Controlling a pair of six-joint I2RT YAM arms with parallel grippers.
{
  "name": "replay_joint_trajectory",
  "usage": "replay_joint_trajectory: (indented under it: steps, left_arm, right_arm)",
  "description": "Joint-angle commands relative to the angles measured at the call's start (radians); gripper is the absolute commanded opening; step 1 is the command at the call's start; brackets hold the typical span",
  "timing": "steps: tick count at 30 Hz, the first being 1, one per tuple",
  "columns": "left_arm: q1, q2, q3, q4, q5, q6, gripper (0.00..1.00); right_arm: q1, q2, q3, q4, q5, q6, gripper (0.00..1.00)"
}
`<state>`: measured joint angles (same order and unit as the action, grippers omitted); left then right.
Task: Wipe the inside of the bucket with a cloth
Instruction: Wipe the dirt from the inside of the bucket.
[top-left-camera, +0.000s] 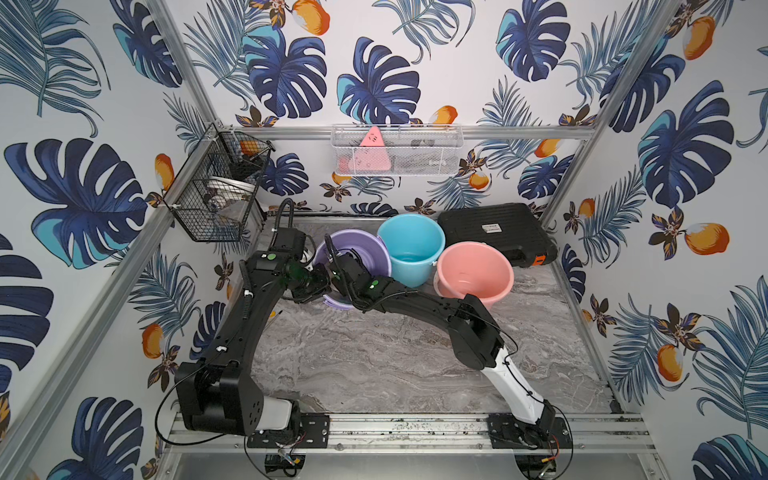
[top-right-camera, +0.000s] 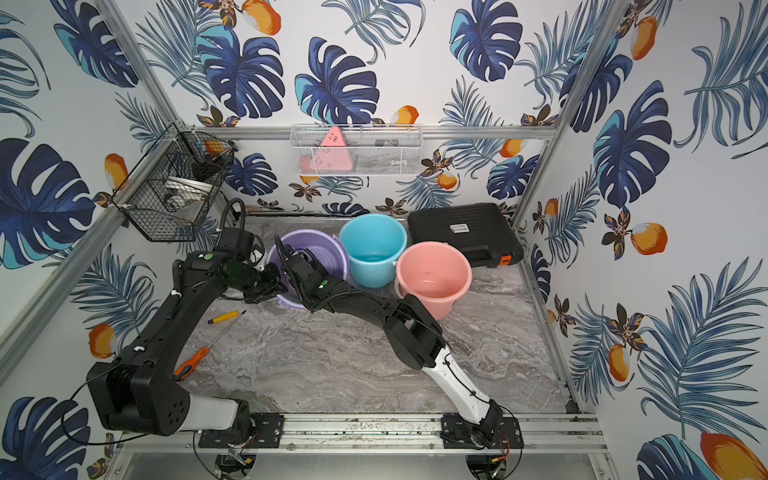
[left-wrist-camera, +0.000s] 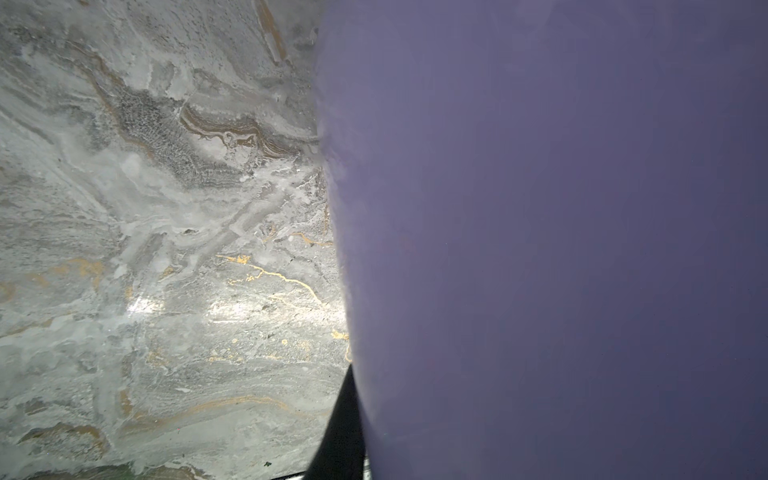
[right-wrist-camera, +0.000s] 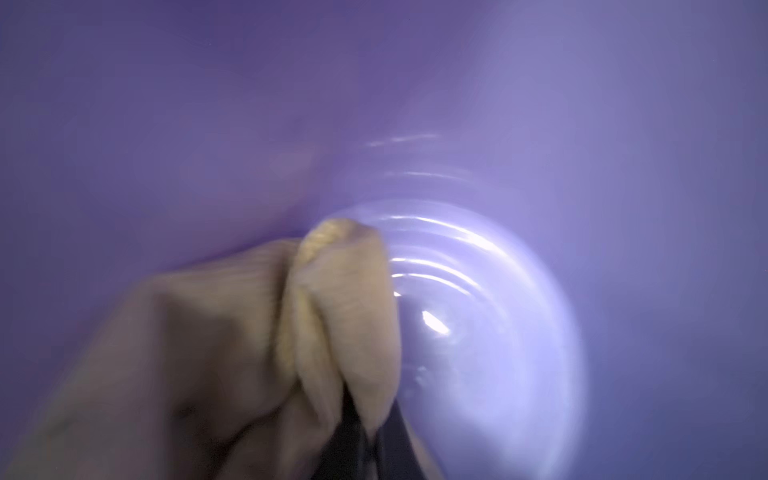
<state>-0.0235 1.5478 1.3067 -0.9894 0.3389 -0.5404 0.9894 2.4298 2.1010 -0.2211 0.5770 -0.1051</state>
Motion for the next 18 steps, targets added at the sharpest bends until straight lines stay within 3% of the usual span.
replay_joint_trajectory:
  steps: [1, 4, 8, 12, 18]
  left_arm:
    - [-0.004, -0.011, -0.005, 0.043, 0.066, 0.008, 0.00]
    - [-0.004, -0.010, -0.006, 0.043, 0.046, 0.008, 0.00]
    - [-0.004, 0.009, -0.001, 0.049, 0.027, 0.008, 0.00]
    - [-0.004, 0.031, 0.010, 0.059, 0.000, 0.000, 0.00]
    - [-0.004, 0.056, 0.035, 0.064, -0.049, -0.007, 0.00]
  right_arm:
    - [-0.028, 0.071, 0.100, -0.156, 0.153, 0.034, 0.00]
    - [-0.059, 0.100, 0.164, -0.274, 0.124, 0.103, 0.00]
    - [-0.078, 0.090, 0.177, -0.399, -0.023, 0.148, 0.00]
    - [-0.077, 0.071, 0.184, -0.508, -0.250, 0.170, 0.00]
    - [-0.066, -0.017, 0.139, -0.524, -0.553, 0.257, 0.00]
